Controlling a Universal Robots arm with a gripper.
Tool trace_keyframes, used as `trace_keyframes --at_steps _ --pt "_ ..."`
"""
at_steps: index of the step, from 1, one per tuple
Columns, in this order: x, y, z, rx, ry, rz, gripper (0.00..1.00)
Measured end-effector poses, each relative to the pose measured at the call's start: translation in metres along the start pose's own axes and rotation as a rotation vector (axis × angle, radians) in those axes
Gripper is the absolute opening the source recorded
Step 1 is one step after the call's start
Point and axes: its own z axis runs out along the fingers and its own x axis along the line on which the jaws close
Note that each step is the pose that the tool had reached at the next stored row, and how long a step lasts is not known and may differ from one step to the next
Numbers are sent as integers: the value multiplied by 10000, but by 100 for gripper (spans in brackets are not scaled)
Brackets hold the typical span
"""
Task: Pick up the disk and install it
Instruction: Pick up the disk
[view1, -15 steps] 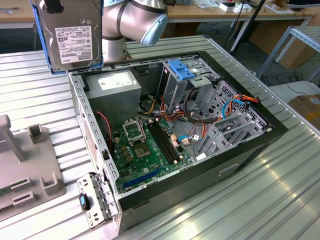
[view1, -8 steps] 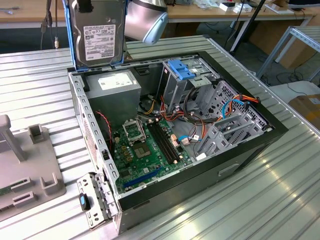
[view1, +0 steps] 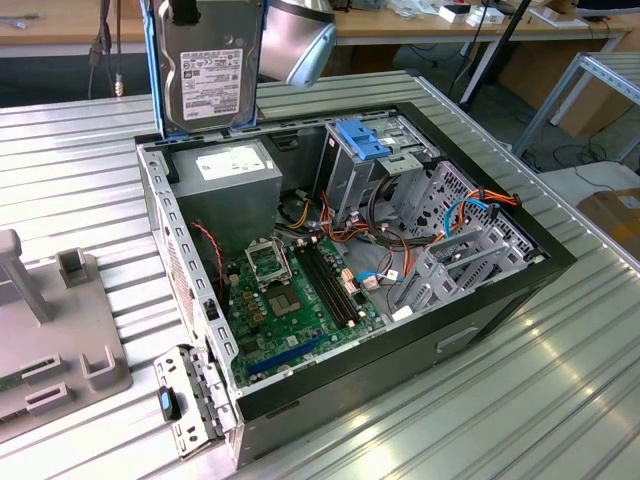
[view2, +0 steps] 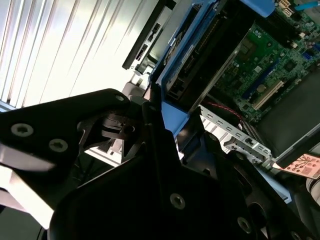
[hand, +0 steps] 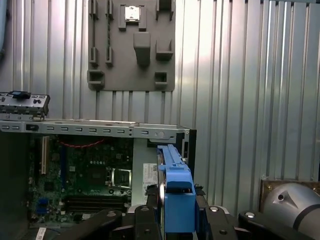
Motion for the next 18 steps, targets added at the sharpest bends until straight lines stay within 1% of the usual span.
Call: trace_keyframes --at_steps 1,3,4,6,8,9,10,11,14,15,16,18 --pt "20 1 -1 0 0 0 37" --pt "130 2 -6 0 0 1 37" --pt "202 4 -9 1 0 0 37" --pt "257 5 -11 1 0 1 37" --pt "289 3 -11 2 5 0 37" --pt "291 -50 -7 0 14 0 37" --pt "293 -123 -2 0 20 0 37" --pt "295 -163 -1 -1 25 1 37" --pt "319 -224 0 -1 38 0 37" --pt "365 -245 -1 -2 39 0 37" --pt "392 -253 -3 -2 39 0 37" --pt "483 -270 -5 -1 37 0 37"
